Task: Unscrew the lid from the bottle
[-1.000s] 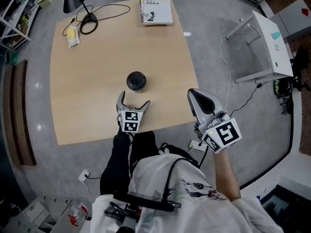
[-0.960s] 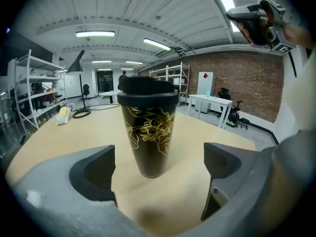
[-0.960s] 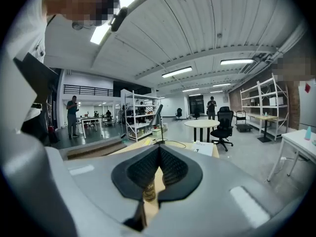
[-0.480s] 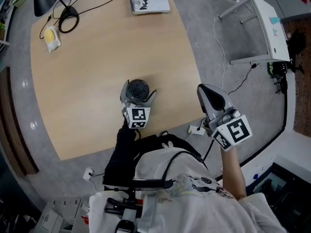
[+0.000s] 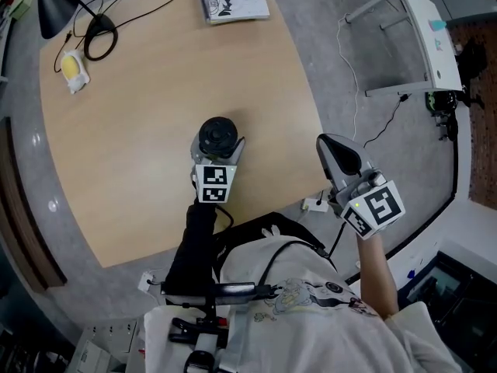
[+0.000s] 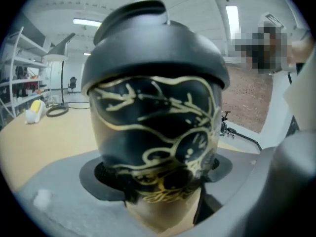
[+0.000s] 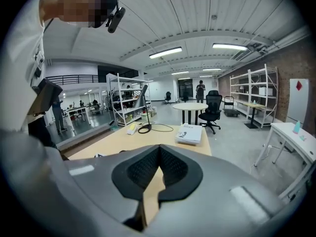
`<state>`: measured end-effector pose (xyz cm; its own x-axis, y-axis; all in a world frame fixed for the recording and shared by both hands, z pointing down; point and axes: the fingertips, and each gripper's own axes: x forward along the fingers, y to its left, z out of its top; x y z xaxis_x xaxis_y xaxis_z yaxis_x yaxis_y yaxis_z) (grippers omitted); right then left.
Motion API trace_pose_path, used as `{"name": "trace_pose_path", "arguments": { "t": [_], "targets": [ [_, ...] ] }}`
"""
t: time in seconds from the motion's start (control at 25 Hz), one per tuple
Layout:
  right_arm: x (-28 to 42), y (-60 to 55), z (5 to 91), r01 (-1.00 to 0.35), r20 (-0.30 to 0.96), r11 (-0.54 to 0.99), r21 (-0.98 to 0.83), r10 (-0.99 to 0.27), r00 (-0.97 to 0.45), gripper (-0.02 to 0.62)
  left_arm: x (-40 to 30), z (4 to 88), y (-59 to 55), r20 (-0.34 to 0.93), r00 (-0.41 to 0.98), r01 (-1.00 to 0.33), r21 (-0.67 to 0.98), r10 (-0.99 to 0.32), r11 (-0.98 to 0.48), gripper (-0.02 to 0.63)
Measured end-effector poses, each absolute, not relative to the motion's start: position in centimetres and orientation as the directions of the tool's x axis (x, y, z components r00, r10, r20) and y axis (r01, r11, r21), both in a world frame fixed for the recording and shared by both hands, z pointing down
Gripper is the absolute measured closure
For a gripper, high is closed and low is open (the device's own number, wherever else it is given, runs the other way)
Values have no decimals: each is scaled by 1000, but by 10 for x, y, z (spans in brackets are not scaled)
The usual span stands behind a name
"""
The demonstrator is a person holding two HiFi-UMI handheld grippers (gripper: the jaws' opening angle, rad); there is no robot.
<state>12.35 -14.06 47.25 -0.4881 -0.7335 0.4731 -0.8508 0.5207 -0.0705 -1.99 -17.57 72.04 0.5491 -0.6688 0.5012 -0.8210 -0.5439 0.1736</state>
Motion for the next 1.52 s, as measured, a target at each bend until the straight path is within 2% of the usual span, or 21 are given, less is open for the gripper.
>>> {"name": "trace_pose_path", "arguments": {
  "t": [0.16,0.32,0.48,0.68,0.88,0.92,0.96,1.28,1.4,1.52],
  "targets": [
    [120,-142,477,-842,466,533,-87,-725,-507,600,-22,704,-188,465,554,-829,230,-691,-510,189],
    [113,-142,471,-825,427,554,-113,-722,-544,600,-14,654,-195,385,585,-811,265,-714,-521,189],
    [93,-146,449,-776,330,614,-147,-709,-623,600,-17,581,-205,274,622,-782,259,-734,-566,189],
    [67,-149,395,-616,185,783,-88,-595,-782,598,-11,489,-204,178,648,-761,157,-740,-629,189],
    [67,-145,339,-411,71,910,-55,-407,-911,593,20,439,-178,181,630,-775,84,-755,-627,189],
    [63,-139,334,-340,78,939,-55,-336,-939,443,26,434,-173,190,623,-780,73,-759,-621,189],
    [57,-132,330,-270,97,962,-51,-264,-960,344,31,430,-167,197,614,-786,59,-765,-616,189],
    [24,-89,324,89,188,996,-4,88,-978,204,52,420,-135,216,613,-783,35,-760,-621,189],
    [13,-80,324,162,190,987,-9,161,-969,188,60,417,-128,226,642,-755,21,-732,-655,188],
    [10,-77,319,185,187,983,-2,182,-965,187,62,411,-124,221,678,-723,26,-702,-690,188]
  ]
}}
